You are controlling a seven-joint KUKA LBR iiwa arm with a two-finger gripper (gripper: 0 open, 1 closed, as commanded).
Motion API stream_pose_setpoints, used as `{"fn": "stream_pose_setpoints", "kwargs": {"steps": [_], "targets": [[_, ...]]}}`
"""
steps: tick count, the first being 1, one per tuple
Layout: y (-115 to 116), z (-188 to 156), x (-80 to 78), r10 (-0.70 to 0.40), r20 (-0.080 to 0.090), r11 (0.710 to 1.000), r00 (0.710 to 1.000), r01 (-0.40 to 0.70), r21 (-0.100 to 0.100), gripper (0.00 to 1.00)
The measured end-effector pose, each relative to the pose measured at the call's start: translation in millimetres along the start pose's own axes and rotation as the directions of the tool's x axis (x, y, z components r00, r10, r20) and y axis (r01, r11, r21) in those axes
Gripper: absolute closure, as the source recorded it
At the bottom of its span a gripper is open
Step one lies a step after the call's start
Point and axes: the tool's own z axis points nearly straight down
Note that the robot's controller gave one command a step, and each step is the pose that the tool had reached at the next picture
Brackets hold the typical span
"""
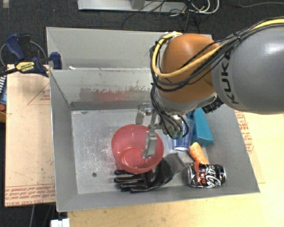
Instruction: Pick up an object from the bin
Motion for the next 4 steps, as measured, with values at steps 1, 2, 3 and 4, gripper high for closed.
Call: {"fn": "stream_pose_setpoints", "kwargs": {"steps": [1, 2, 3, 4], "targets": [[-0.9, -4.7, -1.3, 0.004, 0.008, 1.0, 1.0, -0.004, -0.001, 0.0], [-40.9, 103.8, 39.8, -0.113, 0.006, 0.994, 0.994, 0.113, -0.001, 0.0], [-78.7, 71.6, 51.8, -0.367, 0.006, 0.93, 0.93, 0.367, 0.0, 0.0], [-42.3, 104.9, 63.5, -0.517, 0.005, 0.856, 0.856, 0.517, -0.001, 0.0]]}}
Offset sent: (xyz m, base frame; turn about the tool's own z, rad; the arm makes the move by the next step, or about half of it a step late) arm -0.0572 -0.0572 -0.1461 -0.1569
